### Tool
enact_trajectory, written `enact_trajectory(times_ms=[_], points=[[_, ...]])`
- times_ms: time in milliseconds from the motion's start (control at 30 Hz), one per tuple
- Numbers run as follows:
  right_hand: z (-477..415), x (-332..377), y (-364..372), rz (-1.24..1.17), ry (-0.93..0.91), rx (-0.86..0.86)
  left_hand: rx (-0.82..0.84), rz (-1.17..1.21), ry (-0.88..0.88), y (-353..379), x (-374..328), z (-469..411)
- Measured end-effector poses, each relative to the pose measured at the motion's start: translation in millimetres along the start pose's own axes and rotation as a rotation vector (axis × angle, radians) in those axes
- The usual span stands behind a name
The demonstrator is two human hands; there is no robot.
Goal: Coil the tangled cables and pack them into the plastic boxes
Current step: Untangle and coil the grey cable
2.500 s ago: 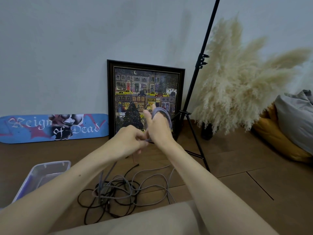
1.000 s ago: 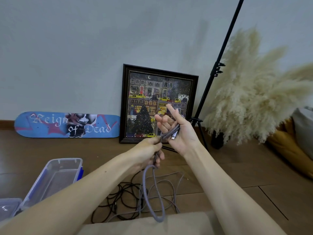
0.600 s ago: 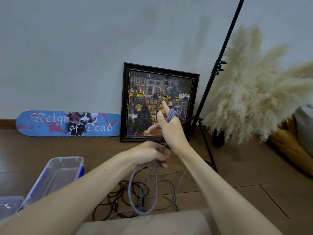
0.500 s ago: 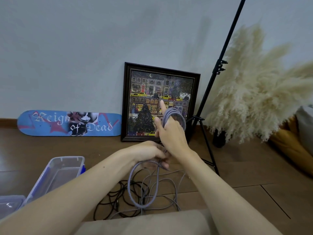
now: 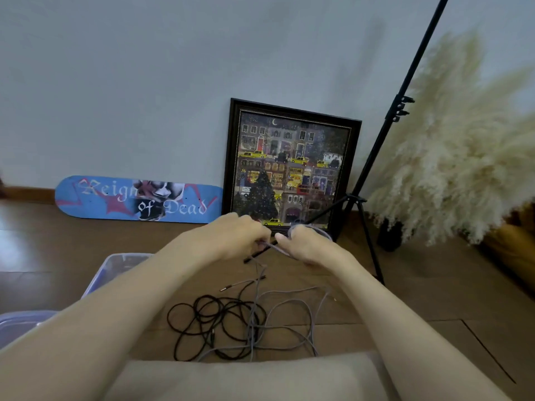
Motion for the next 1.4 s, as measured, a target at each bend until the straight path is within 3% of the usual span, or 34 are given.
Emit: enact_trajectory(times_ms=[100, 200, 333, 467, 533, 600, 700, 833, 1000, 1167, 1400], points=[[8.7, 1.3, 5.7, -0.233, 0.044, 0.187, -0.258, -0.531, 0.140, -5.2, -4.2, -1.4], [19.6, 5.1, 9.3, -0.511, 0.025, 0.533, -0.519, -0.663, 0.151, -10.9, -3.7, 2.0], [39.9, 14.5, 5.6, -0.593, -0.149, 0.836, -0.582, -0.569, 0.164, -6.8, 3.6, 0.1], [49.2, 20.3, 0.5, -0.686, -0.288, 0.906, -0.566, -0.456, 0.145, -0.4, 13.2, -0.3], [47.9, 19.8, -1.0, -0.810, -0.317, 0.949, -0.481, -0.358, 0.083, 1.5, 16.7, -2.1], [46.1, 19.2, -2.0, -0.987, -0.329, 1.012, -0.344, -0.183, -0.038, 7.2, 25.2, -3.2], [45.8, 22.2, -3.5, -1.274, -0.364, 1.080, -0.378, 0.173, -0.110, 17.8, 32.2, -6.6], [44.3, 26.9, -12.2, -1.599, -0.409, 0.918, -0.278, 0.566, -0.094, 29.0, 32.1, -15.3], [40.2, 21.7, -21.7, -1.928, -0.289, 0.636, -0.211, 0.851, -0.168, 42.0, 32.7, -19.5], [37.2, 19.2, -25.3, -2.103, -0.223, 0.512, -0.107, 0.976, -0.107, 46.2, 14.4, -24.5], [24.6, 12.7, -24.8, -2.143, -0.100, 0.192, 0.128, 0.850, -0.057, 48.4, -7.8, -25.5]])
Point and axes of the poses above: each hand's wrist, its own z-axis away from the middle knuckle, its own y-axis out of the palm, x = y × z, the point moved 3 cm from there along -z, towards the middle knuckle, and after that the axes turned 9 degrees about y, right-handed, at the moved point
